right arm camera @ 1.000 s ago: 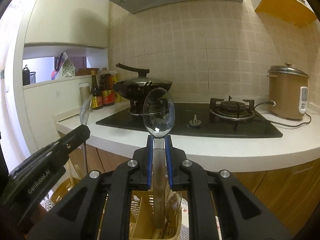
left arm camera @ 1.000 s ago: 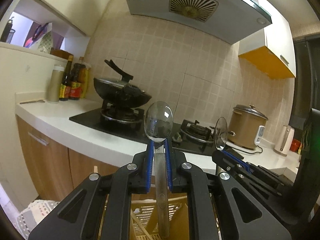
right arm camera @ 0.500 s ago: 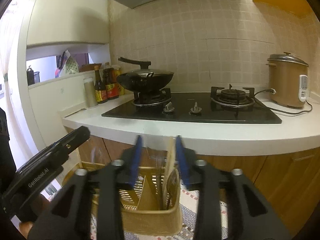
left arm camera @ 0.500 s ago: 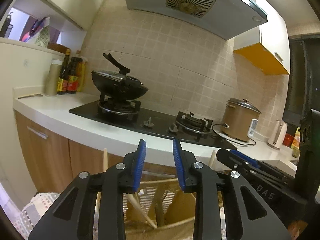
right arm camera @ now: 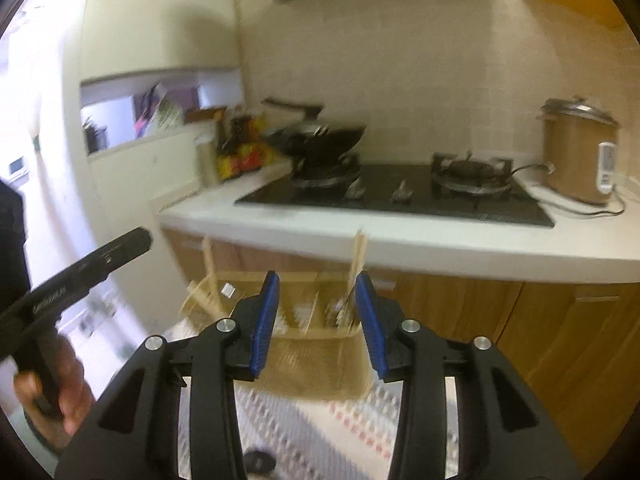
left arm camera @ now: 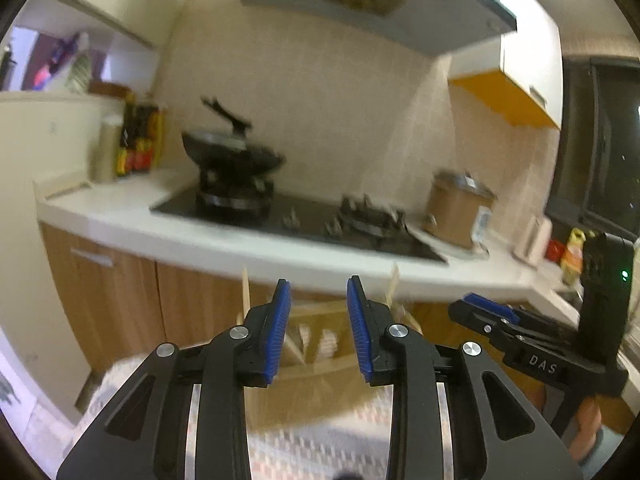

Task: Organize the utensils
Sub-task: 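Move both open tools back down to the ladle and knife, then grasp the black ladle handle with the left tool while the right tool grasps the knife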

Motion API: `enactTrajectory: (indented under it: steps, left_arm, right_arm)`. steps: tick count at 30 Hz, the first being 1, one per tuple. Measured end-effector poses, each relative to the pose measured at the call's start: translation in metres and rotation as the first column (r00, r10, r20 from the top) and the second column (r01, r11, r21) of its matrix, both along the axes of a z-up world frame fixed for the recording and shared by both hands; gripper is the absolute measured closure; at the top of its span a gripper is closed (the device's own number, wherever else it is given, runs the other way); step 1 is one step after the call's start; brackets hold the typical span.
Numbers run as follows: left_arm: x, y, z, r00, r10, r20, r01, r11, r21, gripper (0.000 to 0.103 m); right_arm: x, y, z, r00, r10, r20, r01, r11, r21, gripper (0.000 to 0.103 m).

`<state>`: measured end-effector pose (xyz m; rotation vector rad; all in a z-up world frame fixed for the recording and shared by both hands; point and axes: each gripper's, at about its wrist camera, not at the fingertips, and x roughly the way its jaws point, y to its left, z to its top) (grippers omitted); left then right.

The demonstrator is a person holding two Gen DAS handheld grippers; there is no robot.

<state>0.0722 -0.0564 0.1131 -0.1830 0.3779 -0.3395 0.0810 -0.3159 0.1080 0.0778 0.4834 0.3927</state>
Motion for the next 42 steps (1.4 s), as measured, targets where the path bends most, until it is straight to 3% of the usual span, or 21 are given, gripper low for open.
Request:
enactTrajectory:
  steps: [4, 7, 11, 13, 17, 19, 22, 30, 31, 33, 34, 37, 41, 42]
  left_arm:
    - [-0.006, -0.002, -0.024, 0.975, -0.081, -0.206, 0.097, 0.993, 0.069, 0.075]
    - [-0.013, -0.006, -0.057, 0.925, -0.13, -0.356, 0.176, 0.979, 0.099, 0.075]
    - [-0.023, -0.011, -0.097, 0.859, -0.188, -0.476, 0.264, 0.96, 0.097, 0.074]
    - [-0.026, -0.015, -0.121, 0.808, -0.219, -0.546, 0.31, 0.947, 0.079, 0.074]
    - [-0.03, -0.024, -0.149, 0.735, -0.258, -0.628, 0.369, 0.928, 0.052, 0.074]
    - [-0.031, -0.029, -0.157, 0.721, -0.258, -0.643, 0.381, 0.923, 0.057, 0.074]
    - [-0.033, -0.039, -0.166, 0.72, -0.238, -0.652, 0.39, 0.916, 0.097, 0.074]
    - [-0.029, -0.056, -0.175, 0.757, -0.148, -0.636, 0.354, 0.911, 0.21, 0.074]
    - [-0.029, -0.065, -0.173, 0.761, -0.14, -0.633, 0.353, 0.908, 0.224, 0.074]
    - [-0.03, -0.075, -0.174, 0.775, -0.12, -0.62, 0.348, 0.901, 0.26, 0.074]
    - [-0.031, -0.078, -0.175, 0.785, -0.108, -0.61, 0.343, 0.896, 0.283, 0.075]
    - [-0.034, -0.083, -0.178, 0.819, -0.035, -0.573, 0.293, 0.883, 0.366, 0.098]
    - [-0.031, -0.073, -0.179, 0.824, -0.043, -0.564, 0.265, 0.91, 0.318, 0.098]
    - [-0.031, -0.069, -0.178, 0.83, -0.039, -0.557, 0.251, 0.917, 0.31, 0.098]
  right_arm:
    - [-0.011, 0.008, -0.024, 0.991, 0.08, -0.107, -0.09, 0.992, -0.091, 0.067]
    - [-0.017, 0.018, -0.052, 0.969, 0.145, -0.199, -0.178, 0.972, -0.156, 0.067]
    - [-0.03, 0.031, -0.098, 0.92, 0.224, -0.322, -0.302, 0.928, -0.217, 0.067]
    - [-0.035, 0.035, -0.113, 0.904, 0.241, -0.354, -0.335, 0.913, -0.233, 0.067]
    - [-0.041, 0.041, -0.137, 0.877, 0.268, -0.399, -0.38, 0.895, -0.234, 0.067]
    - [-0.04, 0.042, -0.143, 0.872, 0.27, -0.409, -0.39, 0.887, -0.245, 0.067]
    - [-0.035, 0.042, -0.151, 0.864, 0.265, -0.428, -0.395, 0.884, -0.25, 0.067]
    - [-0.031, 0.053, -0.16, 0.861, 0.27, -0.431, -0.416, 0.862, -0.291, 0.067]
    - [-0.032, 0.054, -0.16, 0.863, 0.265, -0.431, -0.414, 0.859, -0.302, 0.07]
    - [-0.032, 0.056, -0.16, 0.866, 0.25, -0.432, -0.405, 0.858, -0.316, 0.084]
    - [-0.032, 0.055, -0.16, 0.868, 0.24, -0.436, -0.398, 0.861, -0.318, 0.085]
    - [-0.04, 0.054, -0.16, 0.873, 0.222, -0.434, -0.385, 0.86, -0.336, 0.091]
    - [-0.045, 0.051, -0.159, 0.883, 0.142, -0.447, -0.315, 0.886, -0.34, 0.091]
    - [-0.045, 0.047, -0.159, 0.883, 0.088, -0.461, -0.261, 0.908, -0.328, 0.092]
